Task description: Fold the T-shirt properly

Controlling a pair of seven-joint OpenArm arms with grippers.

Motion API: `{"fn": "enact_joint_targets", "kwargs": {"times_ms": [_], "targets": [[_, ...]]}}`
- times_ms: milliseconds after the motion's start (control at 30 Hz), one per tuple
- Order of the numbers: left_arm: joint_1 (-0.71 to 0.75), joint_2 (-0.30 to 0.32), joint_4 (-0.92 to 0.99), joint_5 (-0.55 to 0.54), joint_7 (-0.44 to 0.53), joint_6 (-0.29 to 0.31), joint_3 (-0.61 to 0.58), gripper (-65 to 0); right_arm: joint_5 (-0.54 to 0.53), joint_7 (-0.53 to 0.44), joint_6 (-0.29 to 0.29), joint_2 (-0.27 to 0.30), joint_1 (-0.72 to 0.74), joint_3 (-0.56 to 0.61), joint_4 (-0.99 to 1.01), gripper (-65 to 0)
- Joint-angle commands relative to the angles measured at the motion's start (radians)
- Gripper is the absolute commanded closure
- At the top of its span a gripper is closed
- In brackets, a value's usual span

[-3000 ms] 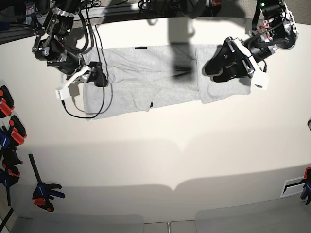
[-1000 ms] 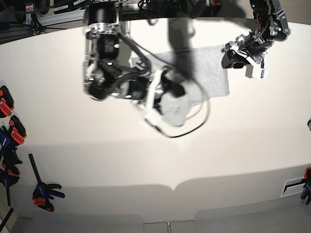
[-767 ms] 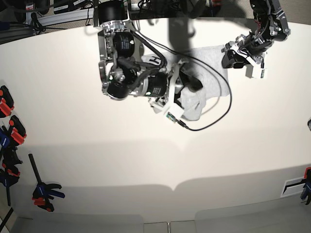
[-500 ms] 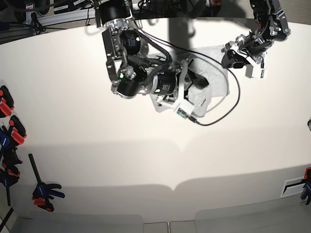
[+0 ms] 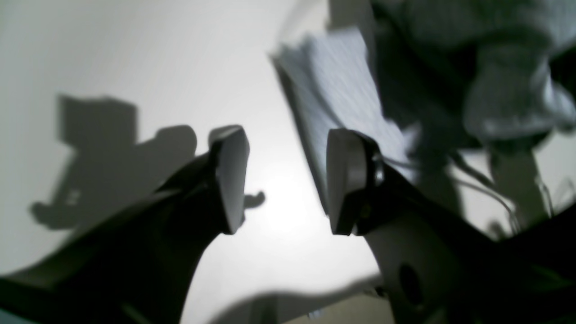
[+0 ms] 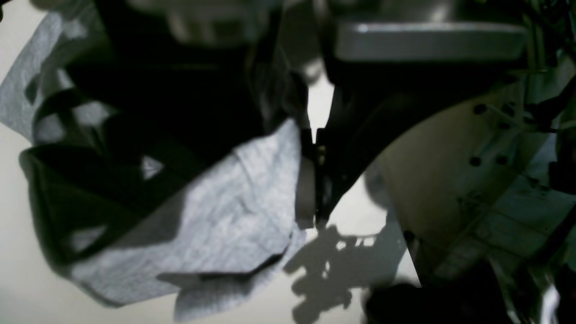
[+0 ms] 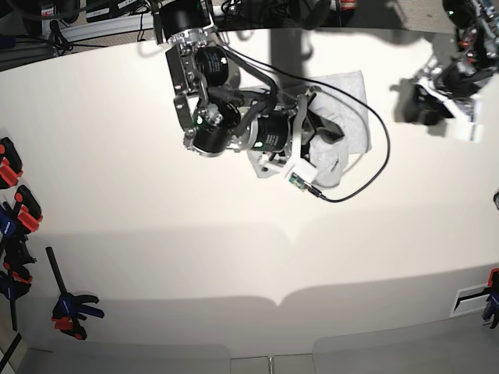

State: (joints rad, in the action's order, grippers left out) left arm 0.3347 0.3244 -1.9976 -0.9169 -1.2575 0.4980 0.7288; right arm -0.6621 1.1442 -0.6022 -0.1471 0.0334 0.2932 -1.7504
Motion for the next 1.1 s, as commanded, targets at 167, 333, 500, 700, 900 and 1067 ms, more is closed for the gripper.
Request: {"fn": "enact_joint_targets", "kwargs": {"times_ms": [167, 333, 500, 700, 900, 1067], "targets": [[-0.005, 0.008, -0.053, -0.019, 0.027, 0.003, 0.121, -26.7, -0.116, 0.012, -0.001, -0.010, 0.019, 0.002, -0.021, -4.4], [-0.002, 0.008, -0.053, -0.020, 0.027, 0.002, 0.127, -26.7, -0.265, 0.025, -0.003, -0.010, 0.020, 0.027, -0.021, -32.4], [-0.002, 0.008, -0.053, -0.021, 0.032, 0.002, 0.127, -26.7, -0.422, 0.072, -0.085, -0.010, 0.023, 0.056, -0.021, -32.3], [-0.002, 0.008, -0.053, -0.029, 0.031, 0.002, 0.127, -26.7, -0.357, 0.071, -0.096, -0.010, 0.084, -0.016, -0.023, -32.3], [-0.002, 0.008, -0.053, -0.106, 0.027, 0.002, 0.127, -26.7, -0.069, 0.076, -0.079, -0.010, 0.114, -0.206, -0.023, -32.3], [-0.003, -0.019, -0.053, -0.407, -0.006, 0.082, 0.112, -26.7, 0.015, -0.012, -0.051, -0.007, 0.096, -0.303, -0.019, -32.3]]}}
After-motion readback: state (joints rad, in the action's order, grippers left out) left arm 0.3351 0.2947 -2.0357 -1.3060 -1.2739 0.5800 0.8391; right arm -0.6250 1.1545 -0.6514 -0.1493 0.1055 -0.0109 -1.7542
